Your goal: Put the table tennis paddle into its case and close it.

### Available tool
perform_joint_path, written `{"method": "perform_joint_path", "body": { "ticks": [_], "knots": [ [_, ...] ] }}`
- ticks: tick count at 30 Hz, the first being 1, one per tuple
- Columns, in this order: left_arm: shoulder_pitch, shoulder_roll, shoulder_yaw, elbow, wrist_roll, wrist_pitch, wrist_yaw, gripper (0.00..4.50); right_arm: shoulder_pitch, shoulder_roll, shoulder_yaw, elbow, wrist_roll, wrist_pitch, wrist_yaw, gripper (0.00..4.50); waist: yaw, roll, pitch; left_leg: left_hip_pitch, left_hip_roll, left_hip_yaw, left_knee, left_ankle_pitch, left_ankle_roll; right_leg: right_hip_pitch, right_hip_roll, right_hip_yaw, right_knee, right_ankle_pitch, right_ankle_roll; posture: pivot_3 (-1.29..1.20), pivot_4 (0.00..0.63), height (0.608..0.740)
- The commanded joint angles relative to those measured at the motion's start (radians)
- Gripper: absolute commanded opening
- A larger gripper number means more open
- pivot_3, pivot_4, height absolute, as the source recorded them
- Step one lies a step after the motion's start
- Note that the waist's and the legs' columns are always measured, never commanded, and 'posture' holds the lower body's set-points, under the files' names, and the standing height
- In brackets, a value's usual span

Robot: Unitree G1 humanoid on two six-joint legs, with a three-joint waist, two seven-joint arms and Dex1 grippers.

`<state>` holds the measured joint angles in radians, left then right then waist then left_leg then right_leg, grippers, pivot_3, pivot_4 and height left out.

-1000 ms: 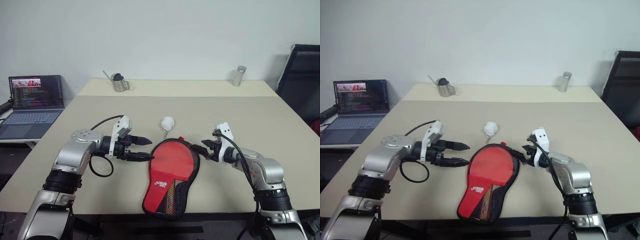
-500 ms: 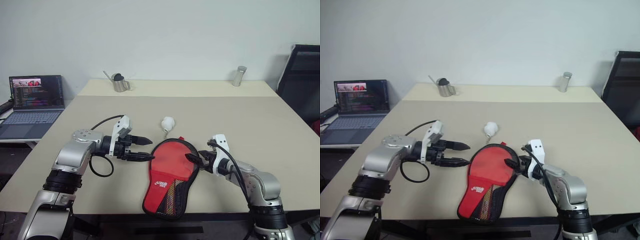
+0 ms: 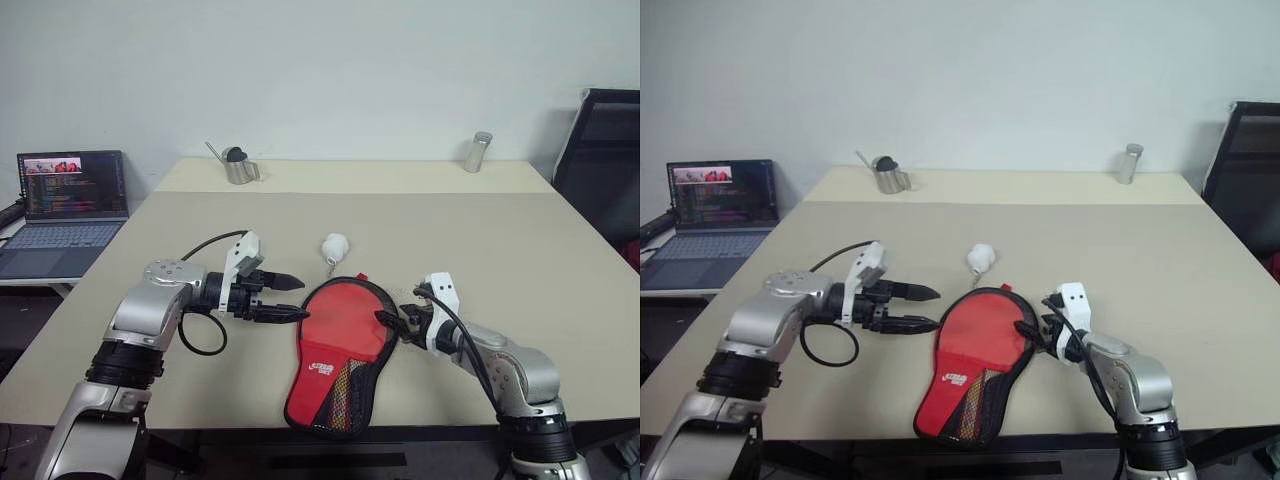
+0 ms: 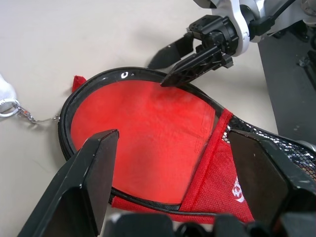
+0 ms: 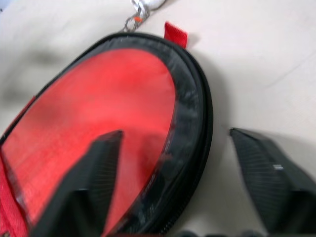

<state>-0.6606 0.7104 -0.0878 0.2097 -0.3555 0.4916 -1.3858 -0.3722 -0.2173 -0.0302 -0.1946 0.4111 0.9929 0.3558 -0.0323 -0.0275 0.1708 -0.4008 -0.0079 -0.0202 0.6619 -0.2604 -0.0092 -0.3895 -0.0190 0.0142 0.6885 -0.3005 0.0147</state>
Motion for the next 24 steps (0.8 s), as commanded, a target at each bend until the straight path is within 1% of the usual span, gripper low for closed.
{"method": "perform_joint_path", "body": {
  "ticks": [1,7,8,16,24],
  "knots": [
    [0.002,0.009,0.03,-0.04,-0.023,-0.01,0.006,3.83,0.0,-0.019,0.003,-0.051,0.023,0.016,0.016,2.23,0.0,0.0,0.0,0.0,0.0,0.0,0.0,0.0,0.0,0.0,0.0,0.0,0.0,0.0,0.0,0.0,0.15,0.74],
    [0.023,0.012,0.038,-0.063,-0.028,-0.002,0.013,3.83,-0.013,-0.041,0.006,-0.035,0.028,0.029,0.023,0.18,-0.002,0.0,0.0,0.0,0.0,0.0,0.0,0.0,0.0,0.0,0.0,0.0,0.0,0.0,0.0,0.0,0.15,0.74],
    [0.029,0.013,0.038,-0.072,-0.031,0.003,0.011,3.83,-0.023,-0.05,0.009,-0.027,0.025,0.028,0.029,0.04,-0.002,0.0,0.0,0.0,0.0,0.0,0.0,0.0,0.0,0.0,0.0,0.0,0.0,0.0,0.0,0.0,0.15,0.74],
    [0.051,0.023,0.029,-0.098,-0.04,0.007,0.008,3.83,-0.104,-0.114,0.016,0.051,0.006,0.001,0.077,0.04,0.0,0.0,0.0,0.0,0.0,0.0,0.0,0.0,0.0,0.0,0.0,0.0,0.0,0.0,0.0,0.0,0.15,0.74],
    [0.057,0.019,0.026,-0.101,-0.043,0.009,0.014,3.83,-0.156,-0.132,0.023,0.099,-0.009,-0.025,0.093,0.04,0.001,0.0,0.0,0.0,0.0,0.0,0.0,0.0,0.0,0.0,0.0,0.0,0.0,0.0,0.0,0.0,0.15,0.74]
  ]
}}
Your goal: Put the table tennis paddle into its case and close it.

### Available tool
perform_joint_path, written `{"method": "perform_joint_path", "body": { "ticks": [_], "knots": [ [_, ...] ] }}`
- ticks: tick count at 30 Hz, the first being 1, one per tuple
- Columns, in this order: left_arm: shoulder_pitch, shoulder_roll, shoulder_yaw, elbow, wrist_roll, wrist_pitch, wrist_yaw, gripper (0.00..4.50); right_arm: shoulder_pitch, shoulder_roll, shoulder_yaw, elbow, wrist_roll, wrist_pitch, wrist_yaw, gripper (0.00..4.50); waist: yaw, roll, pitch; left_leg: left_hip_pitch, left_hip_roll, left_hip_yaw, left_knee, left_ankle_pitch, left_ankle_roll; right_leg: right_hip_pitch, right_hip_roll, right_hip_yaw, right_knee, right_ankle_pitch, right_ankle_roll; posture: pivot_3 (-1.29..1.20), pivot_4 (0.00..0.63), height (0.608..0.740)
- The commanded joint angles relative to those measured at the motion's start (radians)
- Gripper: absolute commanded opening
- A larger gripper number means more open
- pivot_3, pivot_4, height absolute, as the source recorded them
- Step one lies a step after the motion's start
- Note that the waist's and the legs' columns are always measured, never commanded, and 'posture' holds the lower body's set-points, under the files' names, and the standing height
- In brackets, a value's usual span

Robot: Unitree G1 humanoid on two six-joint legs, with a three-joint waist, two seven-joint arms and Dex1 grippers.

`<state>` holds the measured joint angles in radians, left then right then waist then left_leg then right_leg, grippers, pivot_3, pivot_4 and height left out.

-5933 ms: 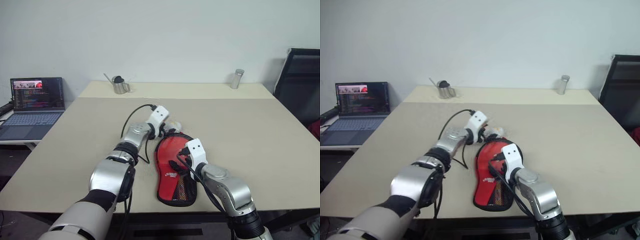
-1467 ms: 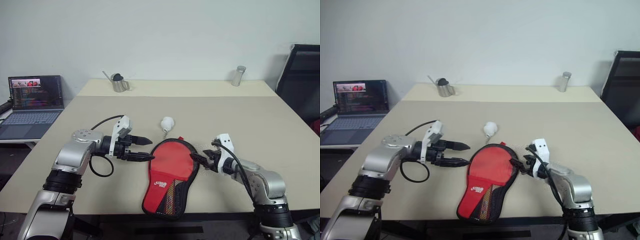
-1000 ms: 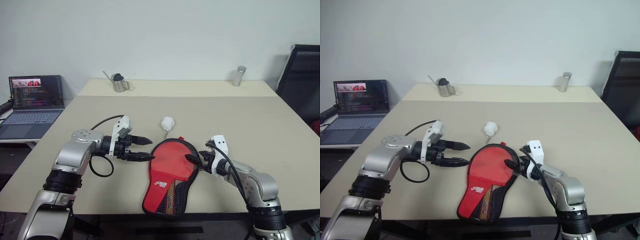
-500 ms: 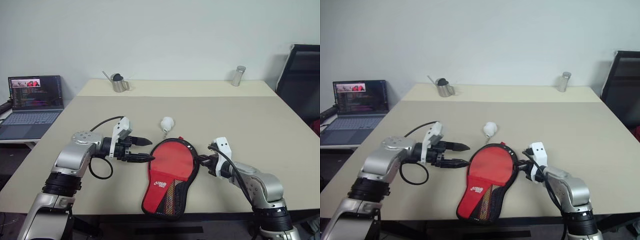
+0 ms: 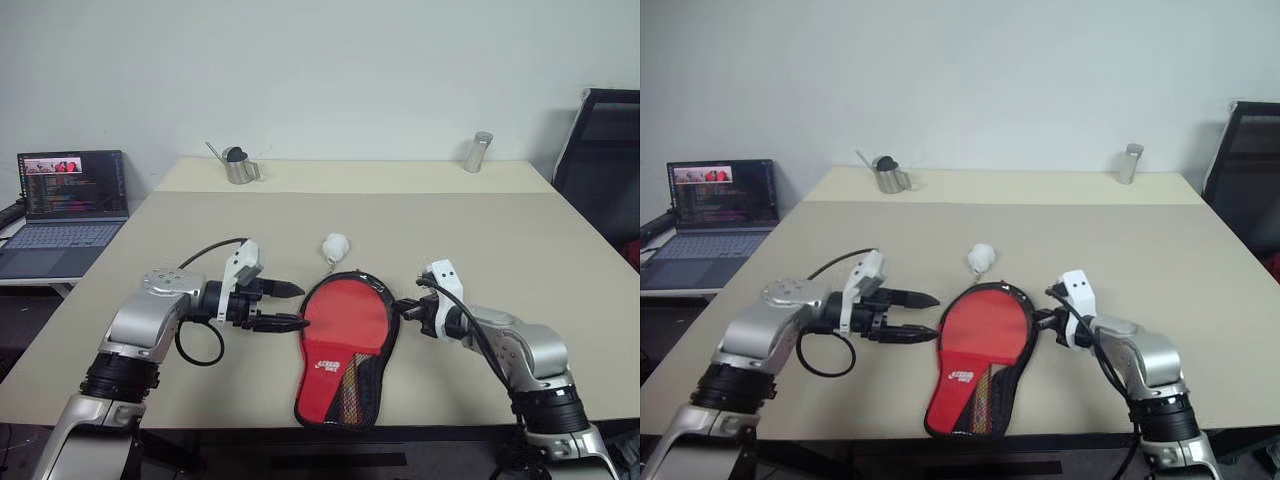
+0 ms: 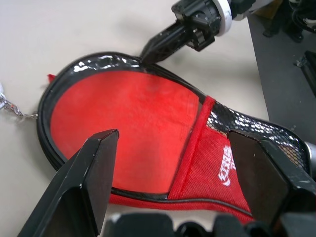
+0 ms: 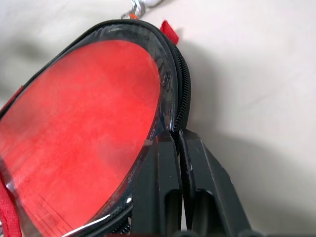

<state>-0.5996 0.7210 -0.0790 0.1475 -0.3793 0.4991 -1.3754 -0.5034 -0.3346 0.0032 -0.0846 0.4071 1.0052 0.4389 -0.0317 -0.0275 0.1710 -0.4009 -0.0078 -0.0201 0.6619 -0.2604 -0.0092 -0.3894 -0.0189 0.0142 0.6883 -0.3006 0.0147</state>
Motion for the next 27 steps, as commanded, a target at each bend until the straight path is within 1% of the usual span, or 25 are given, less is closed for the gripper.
{"method": "perform_joint_path", "body": {
  "ticks": [1,10,18,19,20,27],
  "knots": [
    [-0.004,0.007,0.016,-0.037,-0.019,0.001,0.004,3.83,-0.026,-0.017,-0.01,-0.006,-0.008,-0.041,0.012,0.04,0.0,0.0,0.0,0.0,0.0,0.0,0.0,0.0,0.0,0.0,0.0,0.0,0.0,0.0,0.0,0.0,0.15,0.74],
    [0.002,0.003,0.003,-0.035,-0.013,-0.01,0.003,3.83,-0.016,-0.025,-0.016,-0.028,0.0,-0.035,0.016,0.04,0.0,0.0,0.0,0.0,0.0,0.0,0.0,0.0,0.0,0.0,0.0,0.0,0.0,0.0,0.0,0.0,0.15,0.74],
    [-0.003,0.0,0.003,-0.027,-0.012,-0.015,0.006,3.83,-0.01,-0.033,-0.039,-0.099,0.027,-0.023,0.012,0.04,0.0,0.0,0.0,0.0,0.0,0.0,0.0,0.0,0.0,0.0,0.0,0.0,0.0,0.0,0.0,0.0,0.15,0.74],
    [-0.001,0.0,0.003,-0.028,-0.012,-0.015,0.007,3.83,-0.008,-0.035,-0.042,-0.108,0.03,-0.019,0.012,0.44,0.0,0.0,0.0,0.0,0.0,0.0,0.0,0.0,0.0,0.0,0.0,0.0,0.0,0.0,0.0,0.0,0.15,0.74],
    [0.0,-0.002,0.002,-0.028,-0.012,-0.016,0.009,3.83,-0.005,-0.039,-0.042,-0.119,0.034,-0.018,0.018,0.59,0.0,0.0,0.0,0.0,0.0,0.0,0.0,0.0,0.0,0.0,0.0,0.0,0.0,0.0,0.0,0.0,0.15,0.74],
    [0.003,-0.019,0.003,-0.024,-0.008,-0.014,0.032,3.83,-0.004,-0.065,-0.05,-0.134,0.035,-0.021,0.022,2.88,0.0,0.0,0.0,0.0,0.0,0.0,0.0,0.0,0.0,0.0,0.0,0.0,0.0,0.0,0.0,0.0,0.15,0.74]
  ]
}}
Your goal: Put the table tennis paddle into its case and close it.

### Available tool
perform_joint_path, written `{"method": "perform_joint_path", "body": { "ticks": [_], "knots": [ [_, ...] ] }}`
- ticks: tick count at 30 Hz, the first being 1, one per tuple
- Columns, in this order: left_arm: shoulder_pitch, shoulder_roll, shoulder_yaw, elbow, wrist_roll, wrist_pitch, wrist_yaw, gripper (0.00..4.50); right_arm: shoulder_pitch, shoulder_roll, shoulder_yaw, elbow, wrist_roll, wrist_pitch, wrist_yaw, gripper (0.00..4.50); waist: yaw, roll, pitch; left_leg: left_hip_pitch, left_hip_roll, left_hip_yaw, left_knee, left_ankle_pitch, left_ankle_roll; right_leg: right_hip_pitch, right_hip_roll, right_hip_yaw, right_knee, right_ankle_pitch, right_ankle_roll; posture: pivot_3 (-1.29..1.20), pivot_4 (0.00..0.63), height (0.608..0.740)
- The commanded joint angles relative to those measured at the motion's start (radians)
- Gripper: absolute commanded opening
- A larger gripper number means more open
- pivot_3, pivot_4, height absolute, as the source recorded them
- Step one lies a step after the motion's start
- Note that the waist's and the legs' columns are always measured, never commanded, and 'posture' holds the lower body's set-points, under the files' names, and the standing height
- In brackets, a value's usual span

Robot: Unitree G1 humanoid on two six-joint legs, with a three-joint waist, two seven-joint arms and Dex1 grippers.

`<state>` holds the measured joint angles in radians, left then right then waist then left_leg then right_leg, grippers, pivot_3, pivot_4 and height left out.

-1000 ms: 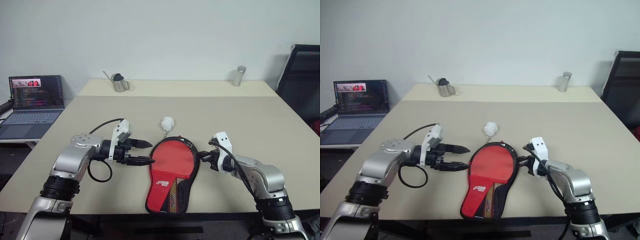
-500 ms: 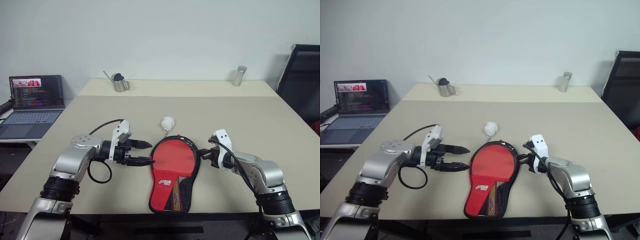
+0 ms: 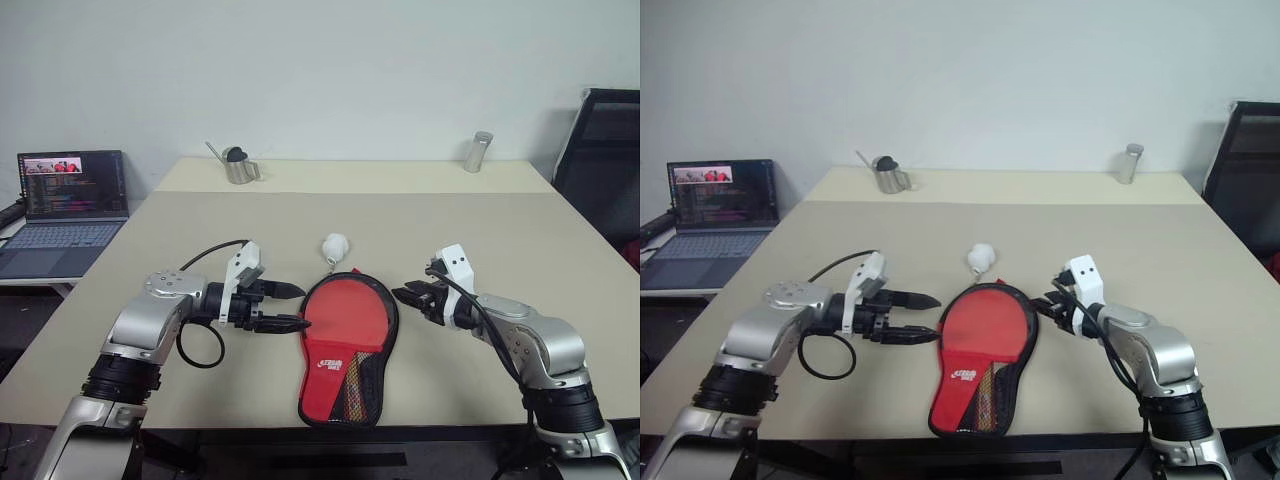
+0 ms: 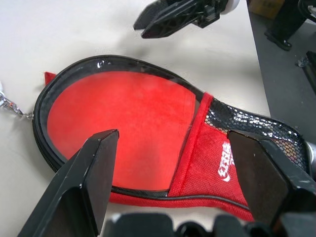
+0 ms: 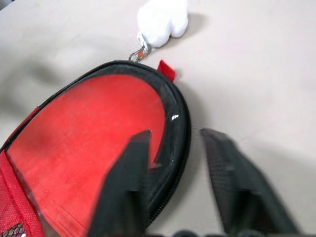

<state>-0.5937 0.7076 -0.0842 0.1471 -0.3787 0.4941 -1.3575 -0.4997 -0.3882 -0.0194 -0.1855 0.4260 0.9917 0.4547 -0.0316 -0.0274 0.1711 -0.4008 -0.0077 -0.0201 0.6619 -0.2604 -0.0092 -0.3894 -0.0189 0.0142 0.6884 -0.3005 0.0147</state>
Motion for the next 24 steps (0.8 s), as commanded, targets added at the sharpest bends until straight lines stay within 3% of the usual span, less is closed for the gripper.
{"method": "perform_joint_path", "body": {
  "ticks": [1,5,15,24],
  "knots": [
    [-0.006,-0.011,0.01,-0.02,-0.007,-0.009,0.022,3.83,-0.015,-0.011,-0.033,-0.033,0.022,-0.007,0.008,3.26,0.0,0.0,0.0,0.0,0.0,0.0,0.0,0.0,0.0,0.0,0.0,0.0,0.0,0.0,0.0,0.0,0.15,0.74],
    [0.008,-0.036,0.003,-0.028,0.001,-0.02,0.054,3.83,-0.06,-0.007,-0.042,-0.043,0.048,0.007,0.012,4.46,0.0,0.0,0.0,0.0,0.0,0.0,0.0,0.0,0.0,0.0,0.0,0.0,0.0,0.0,0.0,0.0,0.15,0.74],
    [0.099,-0.108,-0.062,-0.024,0.096,-0.128,0.161,3.83,-0.324,0.056,-0.039,0.175,0.029,-0.033,-0.027,4.46,0.0,0.0,0.0,0.0,0.0,0.0,0.0,0.0,0.0,0.0,0.0,0.0,0.0,0.0,0.0,0.0,0.15,0.74],
    [0.126,-0.162,-0.062,-0.034,0.103,-0.135,0.207,3.83,-0.604,0.245,-0.014,0.692,-0.084,-0.222,-0.097,4.46,-0.003,0.001,0.0,0.0,0.0,0.001,-0.001,0.0,0.0,-0.001,0.0,0.0,0.001,0.0,0.0,0.0,0.15,0.74]
  ]
}}
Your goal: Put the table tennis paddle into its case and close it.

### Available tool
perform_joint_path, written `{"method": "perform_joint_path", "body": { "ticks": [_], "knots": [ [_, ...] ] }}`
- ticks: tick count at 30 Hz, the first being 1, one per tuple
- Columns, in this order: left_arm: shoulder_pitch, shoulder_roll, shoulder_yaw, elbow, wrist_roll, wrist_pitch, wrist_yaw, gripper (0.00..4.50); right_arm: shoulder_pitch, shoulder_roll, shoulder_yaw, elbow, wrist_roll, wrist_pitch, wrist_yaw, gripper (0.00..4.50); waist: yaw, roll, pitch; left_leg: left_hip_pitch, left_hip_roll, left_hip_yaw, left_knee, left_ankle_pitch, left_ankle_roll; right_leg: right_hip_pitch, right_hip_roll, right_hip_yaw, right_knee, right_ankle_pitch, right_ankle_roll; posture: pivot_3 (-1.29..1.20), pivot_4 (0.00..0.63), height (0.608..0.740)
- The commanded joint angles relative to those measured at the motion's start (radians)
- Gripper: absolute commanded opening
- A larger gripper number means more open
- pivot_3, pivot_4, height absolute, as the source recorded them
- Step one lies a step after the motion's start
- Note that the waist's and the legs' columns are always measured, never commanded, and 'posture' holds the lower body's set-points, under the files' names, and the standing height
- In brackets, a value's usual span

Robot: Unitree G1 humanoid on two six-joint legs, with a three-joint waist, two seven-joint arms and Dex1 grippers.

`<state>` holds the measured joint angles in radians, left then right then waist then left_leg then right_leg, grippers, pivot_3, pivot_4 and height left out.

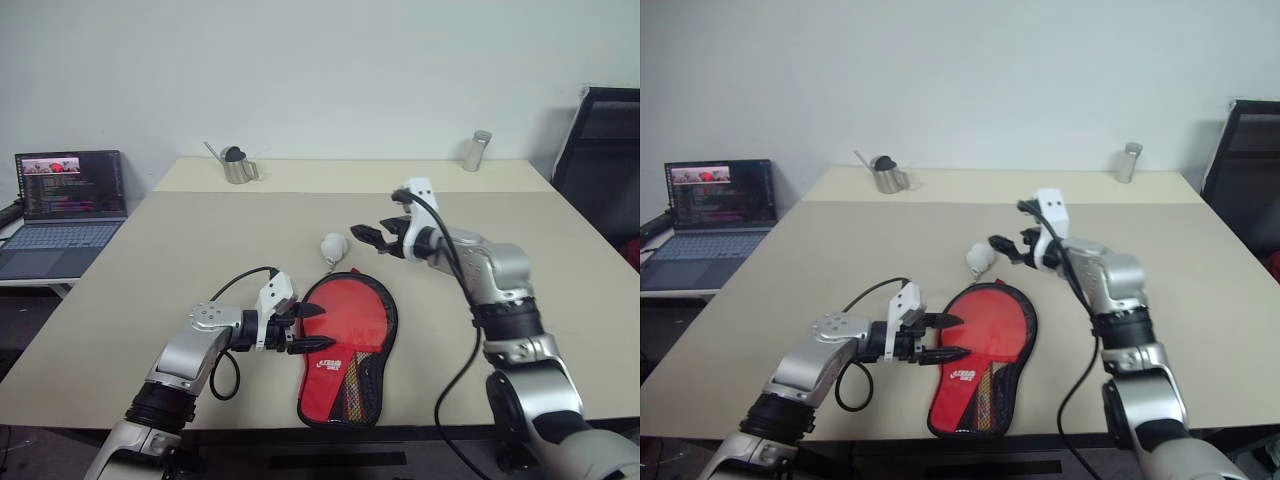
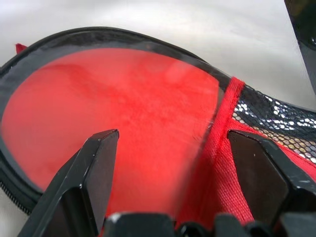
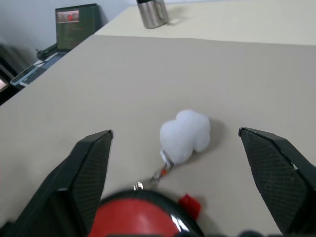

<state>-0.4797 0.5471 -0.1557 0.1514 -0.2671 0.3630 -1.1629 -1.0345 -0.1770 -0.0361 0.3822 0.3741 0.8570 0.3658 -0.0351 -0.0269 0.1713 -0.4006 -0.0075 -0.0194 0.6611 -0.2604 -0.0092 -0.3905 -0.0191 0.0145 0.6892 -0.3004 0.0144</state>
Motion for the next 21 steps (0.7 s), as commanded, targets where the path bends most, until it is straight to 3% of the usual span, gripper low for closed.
{"method": "perform_joint_path", "body": {
  "ticks": [1,9,14,18,21],
  "knots": [
    [0.019,-0.001,0.009,-0.047,-0.012,0.001,0.014,3.83,-0.095,0.053,-0.002,0.188,-0.043,-0.119,-0.014,4.46,0.0,0.0,0.0,0.0,0.0,0.0,0.0,0.0,0.0,0.0,0.0,0.0,0.0,0.0,0.0,0.0,0.15,0.74],
    [0.06,0.008,0.023,-0.11,-0.024,0.032,0.044,3.83,-0.264,0.176,-0.015,0.701,-0.156,-0.457,-0.079,4.46,0.0,0.001,0.0,0.0,0.0,0.001,0.0,0.0,0.0,0.0,0.0,0.0,0.0,0.0,0.0,0.0,0.15,0.74],
    [0.065,0.014,0.035,-0.137,-0.026,0.049,0.071,3.83,-0.283,0.219,0.004,0.835,-0.233,-0.632,-0.094,4.46,0.0,0.001,0.001,0.0,0.0,0.001,0.0,0.0,0.0,0.0,0.0,0.0,0.0,0.0,0.0,0.0,0.15,0.74],
    [0.057,0.015,0.075,-0.151,-0.045,0.063,0.107,3.83,-0.255,0.21,-0.015,0.711,-0.188,-0.593,0.079,4.46,0.0,0.002,0.001,0.0,0.0,0.0,0.0,0.0,0.0,0.0,0.0,0.0,0.0,0.0,0.0,0.0,0.15,0.74],
    [0.062,0.011,0.113,-0.172,-0.082,0.092,0.126,3.83,-0.112,0.151,0.0,0.381,-0.121,-0.403,0.197,4.46,0.005,0.002,0.001,0.0,0.0,0.0,0.0,0.0,0.0,0.0,0.0,0.0,0.0,0.0,0.0,0.0,0.15,0.74]
  ]
}}
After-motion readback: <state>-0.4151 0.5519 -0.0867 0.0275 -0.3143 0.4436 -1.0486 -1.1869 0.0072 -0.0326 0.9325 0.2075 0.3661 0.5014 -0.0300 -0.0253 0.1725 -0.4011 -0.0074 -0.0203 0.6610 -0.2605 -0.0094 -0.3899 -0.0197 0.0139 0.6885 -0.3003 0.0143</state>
